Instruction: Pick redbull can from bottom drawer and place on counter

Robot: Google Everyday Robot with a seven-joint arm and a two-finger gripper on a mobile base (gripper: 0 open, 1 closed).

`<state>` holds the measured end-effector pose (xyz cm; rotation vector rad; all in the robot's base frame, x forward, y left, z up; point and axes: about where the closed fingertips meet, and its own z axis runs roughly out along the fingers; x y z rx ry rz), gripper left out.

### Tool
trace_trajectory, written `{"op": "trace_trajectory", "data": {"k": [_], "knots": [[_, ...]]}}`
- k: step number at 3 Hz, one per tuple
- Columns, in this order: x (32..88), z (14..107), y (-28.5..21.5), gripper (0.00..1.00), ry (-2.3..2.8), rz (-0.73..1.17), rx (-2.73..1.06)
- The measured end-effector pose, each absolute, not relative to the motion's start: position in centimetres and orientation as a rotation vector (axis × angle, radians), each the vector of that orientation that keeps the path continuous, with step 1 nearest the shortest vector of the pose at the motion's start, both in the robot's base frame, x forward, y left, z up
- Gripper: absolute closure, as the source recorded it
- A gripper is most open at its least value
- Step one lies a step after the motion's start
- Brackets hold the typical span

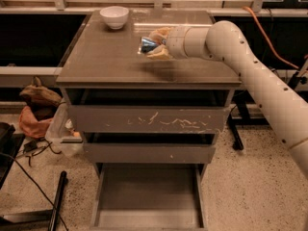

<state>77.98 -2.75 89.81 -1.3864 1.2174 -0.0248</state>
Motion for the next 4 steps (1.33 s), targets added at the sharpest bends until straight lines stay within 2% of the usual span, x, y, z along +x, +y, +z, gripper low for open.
{"op": "trace_trajectory", "data": {"k": [2,3,4], "knots": [[78.9,84.8,0.2,1.0,1.307,0.183,-1.453],[78.8,85.0,0.3,0.83,1.31,0.191,-1.457],[78.8,85.0,0.3,0.6,1.31,0.191,-1.457]]}}
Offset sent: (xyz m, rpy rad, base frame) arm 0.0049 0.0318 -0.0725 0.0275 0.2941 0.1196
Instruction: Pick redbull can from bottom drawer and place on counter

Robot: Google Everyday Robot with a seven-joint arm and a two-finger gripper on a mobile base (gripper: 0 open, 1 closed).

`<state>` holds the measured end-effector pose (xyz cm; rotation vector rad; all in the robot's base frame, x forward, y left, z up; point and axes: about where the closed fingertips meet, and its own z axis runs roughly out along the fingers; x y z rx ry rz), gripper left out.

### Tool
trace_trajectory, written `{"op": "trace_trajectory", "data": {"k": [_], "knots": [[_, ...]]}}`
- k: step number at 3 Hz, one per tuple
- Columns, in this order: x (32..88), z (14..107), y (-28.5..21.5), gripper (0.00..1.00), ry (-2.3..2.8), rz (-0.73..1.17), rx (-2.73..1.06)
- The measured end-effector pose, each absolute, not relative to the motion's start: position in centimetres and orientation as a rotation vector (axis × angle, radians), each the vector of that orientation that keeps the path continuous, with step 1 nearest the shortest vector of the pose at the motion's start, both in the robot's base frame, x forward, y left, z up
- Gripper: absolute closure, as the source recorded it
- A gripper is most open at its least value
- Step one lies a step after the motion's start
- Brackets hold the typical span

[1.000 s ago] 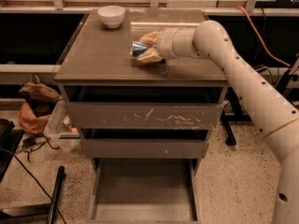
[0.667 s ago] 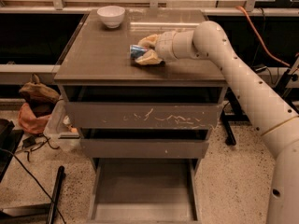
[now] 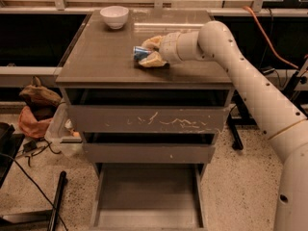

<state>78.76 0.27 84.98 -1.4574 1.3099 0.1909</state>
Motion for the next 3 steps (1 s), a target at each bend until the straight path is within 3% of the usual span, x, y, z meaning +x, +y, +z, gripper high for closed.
{"op": "trace_trajectory", "data": {"k": [2,3], "knots": [[78.76,84.98,0.28,0.13,1.31,0.191,-1.457],[78.76,84.98,0.28,0.0,1.31,0.191,-1.457]]}}
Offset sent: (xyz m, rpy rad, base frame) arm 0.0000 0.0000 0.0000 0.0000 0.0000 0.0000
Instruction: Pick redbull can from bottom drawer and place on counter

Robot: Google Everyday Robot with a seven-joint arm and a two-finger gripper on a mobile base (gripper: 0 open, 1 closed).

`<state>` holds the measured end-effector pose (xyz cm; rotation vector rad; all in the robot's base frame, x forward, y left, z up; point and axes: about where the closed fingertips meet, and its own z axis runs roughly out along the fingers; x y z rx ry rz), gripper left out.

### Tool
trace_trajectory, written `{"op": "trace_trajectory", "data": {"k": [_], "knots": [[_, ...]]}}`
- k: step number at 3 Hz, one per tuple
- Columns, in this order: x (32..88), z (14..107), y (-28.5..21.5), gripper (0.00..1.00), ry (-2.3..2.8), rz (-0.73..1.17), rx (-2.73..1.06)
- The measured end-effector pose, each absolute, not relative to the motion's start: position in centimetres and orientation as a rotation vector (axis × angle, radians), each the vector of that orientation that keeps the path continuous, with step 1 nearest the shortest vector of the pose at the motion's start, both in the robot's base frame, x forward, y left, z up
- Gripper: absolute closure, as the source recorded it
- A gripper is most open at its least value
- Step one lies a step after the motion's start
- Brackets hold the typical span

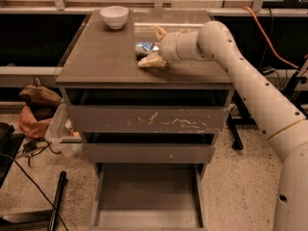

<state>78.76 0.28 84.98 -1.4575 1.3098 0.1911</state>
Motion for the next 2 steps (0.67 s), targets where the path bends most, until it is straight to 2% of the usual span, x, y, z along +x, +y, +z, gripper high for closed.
{"op": "trace_trajectory", "data": {"k": [2], "knots": [[79.01,85.42,0.29,0.0,1.31,0.191,-1.457]]}}
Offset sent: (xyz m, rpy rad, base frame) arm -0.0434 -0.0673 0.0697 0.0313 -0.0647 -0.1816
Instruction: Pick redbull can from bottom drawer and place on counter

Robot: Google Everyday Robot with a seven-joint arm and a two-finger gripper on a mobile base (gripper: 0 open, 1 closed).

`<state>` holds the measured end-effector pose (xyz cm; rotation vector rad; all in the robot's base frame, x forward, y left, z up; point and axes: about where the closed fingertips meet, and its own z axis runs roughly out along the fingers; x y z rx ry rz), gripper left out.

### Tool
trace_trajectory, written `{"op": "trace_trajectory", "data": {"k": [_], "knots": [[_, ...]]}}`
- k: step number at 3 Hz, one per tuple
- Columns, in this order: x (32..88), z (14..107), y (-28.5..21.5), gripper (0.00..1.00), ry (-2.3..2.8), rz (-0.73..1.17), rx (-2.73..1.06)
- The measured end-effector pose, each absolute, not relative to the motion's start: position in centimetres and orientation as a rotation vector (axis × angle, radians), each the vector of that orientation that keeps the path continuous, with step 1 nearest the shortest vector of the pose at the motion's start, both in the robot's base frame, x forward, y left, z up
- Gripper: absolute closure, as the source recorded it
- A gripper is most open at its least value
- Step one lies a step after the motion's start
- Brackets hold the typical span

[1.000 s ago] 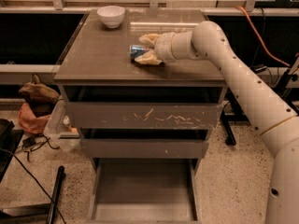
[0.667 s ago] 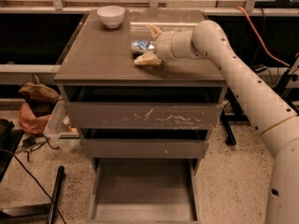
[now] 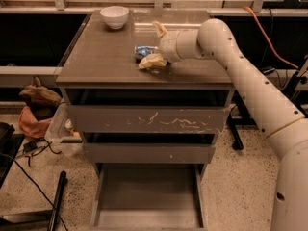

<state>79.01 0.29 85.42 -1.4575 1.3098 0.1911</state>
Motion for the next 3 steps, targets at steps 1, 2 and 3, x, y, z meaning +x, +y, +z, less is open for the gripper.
{"op": "trace_trajectory", "data": {"k": [1,2,3], "knots": [[79.1,85.7,0.3,0.0,1.31,0.191,-1.457],[76.6,92.4,-0.5,0.0,1.295,0.123,-1.372],[68.9,104.3,-0.2,0.0,1.231,0.031,-1.225]]}}
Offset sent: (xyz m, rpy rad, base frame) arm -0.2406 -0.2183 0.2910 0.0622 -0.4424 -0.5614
